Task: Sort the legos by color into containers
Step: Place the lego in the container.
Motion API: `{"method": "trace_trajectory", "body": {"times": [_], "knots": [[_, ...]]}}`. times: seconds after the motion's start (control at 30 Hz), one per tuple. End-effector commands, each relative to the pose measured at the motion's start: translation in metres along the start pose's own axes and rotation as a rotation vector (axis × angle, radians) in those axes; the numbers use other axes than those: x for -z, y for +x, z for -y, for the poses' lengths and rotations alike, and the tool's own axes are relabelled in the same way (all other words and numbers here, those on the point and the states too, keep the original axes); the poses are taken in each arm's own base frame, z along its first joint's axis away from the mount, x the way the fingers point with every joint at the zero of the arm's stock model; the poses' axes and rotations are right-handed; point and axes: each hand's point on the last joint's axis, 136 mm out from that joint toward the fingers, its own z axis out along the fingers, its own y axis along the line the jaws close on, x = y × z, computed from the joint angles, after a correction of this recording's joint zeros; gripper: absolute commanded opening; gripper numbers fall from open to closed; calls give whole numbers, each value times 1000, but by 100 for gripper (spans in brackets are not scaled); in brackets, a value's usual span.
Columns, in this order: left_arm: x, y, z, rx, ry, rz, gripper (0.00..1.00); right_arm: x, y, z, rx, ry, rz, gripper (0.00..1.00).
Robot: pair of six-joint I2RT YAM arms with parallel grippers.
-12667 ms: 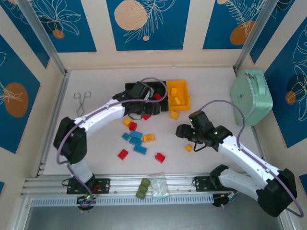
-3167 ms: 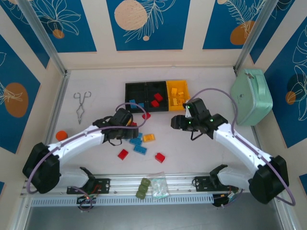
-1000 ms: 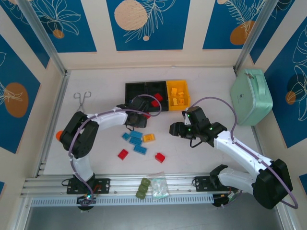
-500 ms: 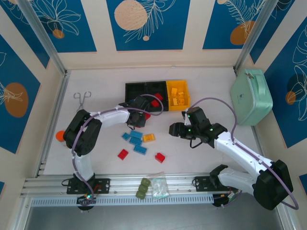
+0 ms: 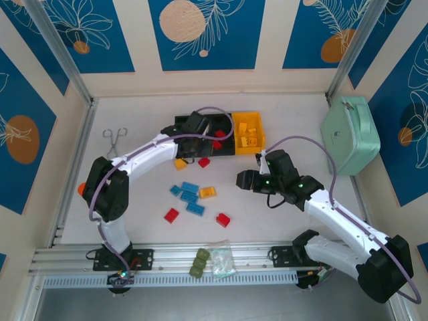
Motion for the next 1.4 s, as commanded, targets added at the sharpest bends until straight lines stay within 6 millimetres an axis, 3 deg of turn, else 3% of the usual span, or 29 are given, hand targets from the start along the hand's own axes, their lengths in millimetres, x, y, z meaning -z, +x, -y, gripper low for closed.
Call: {"method": "trace_trajectory", "body": {"times": [0.0, 0.3, 0.5, 0.7, 0.83, 0.9, 1.0, 1.23, 1.37], "knots": [[-9, -10, 15, -6, 26, -33, 14, 6, 4, 6, -7, 12, 7, 58], [-44, -46, 36, 37, 48, -49, 15, 18, 6, 23, -59, 50, 46, 58], [-71, -51, 39, 46, 41, -69, 17, 22, 9, 29, -82, 59, 57, 58], [-85, -49, 43, 52, 46, -90, 20, 23, 10, 31, -93, 65, 57, 58], [-85, -51, 45, 52, 55, -83, 31, 22, 9, 32, -95, 66, 58, 58], [-82, -53, 45, 52, 56, -79, 43, 21, 9, 31, -95, 64, 55, 58], [-72, -58, 49, 45, 73, -63, 49, 20, 9, 32, -98, 68, 51, 58], [-32, -71, 61, 24, 127, 5, 51, 16, 10, 31, -103, 62, 37, 58], [-8, -65, 62, 16, 166, 30, 52, 14, 12, 28, -89, 61, 20, 62]]}}
